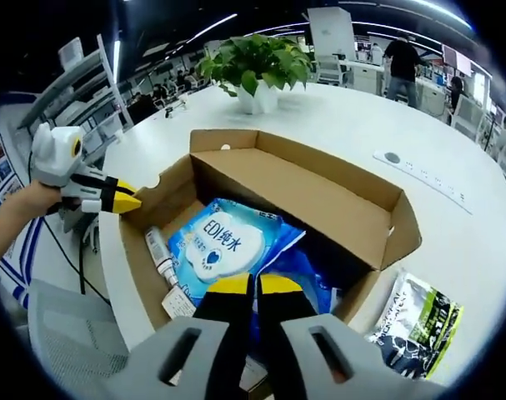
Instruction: Operate the shoe box by opening the lid, removing the specified soft item, and placing it in the target area until the item is outside and the box remains undamaged.
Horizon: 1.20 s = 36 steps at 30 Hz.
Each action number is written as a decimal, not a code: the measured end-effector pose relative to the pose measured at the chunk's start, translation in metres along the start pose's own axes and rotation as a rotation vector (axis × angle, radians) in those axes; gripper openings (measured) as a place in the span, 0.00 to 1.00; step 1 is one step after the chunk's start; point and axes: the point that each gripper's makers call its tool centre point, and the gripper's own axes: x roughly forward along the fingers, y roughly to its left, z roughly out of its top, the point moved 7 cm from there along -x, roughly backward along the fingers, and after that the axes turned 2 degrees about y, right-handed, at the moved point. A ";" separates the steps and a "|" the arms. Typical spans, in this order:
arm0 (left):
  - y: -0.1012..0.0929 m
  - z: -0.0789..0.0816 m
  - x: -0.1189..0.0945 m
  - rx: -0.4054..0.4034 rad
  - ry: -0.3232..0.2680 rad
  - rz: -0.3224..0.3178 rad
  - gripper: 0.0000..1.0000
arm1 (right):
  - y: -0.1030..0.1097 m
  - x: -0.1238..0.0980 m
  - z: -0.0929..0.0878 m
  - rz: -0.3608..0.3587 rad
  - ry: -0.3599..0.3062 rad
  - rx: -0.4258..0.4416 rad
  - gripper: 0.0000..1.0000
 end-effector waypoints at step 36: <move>-0.048 0.030 0.045 0.023 0.048 -0.215 0.20 | -0.014 0.011 -0.018 -0.041 0.082 -0.039 0.00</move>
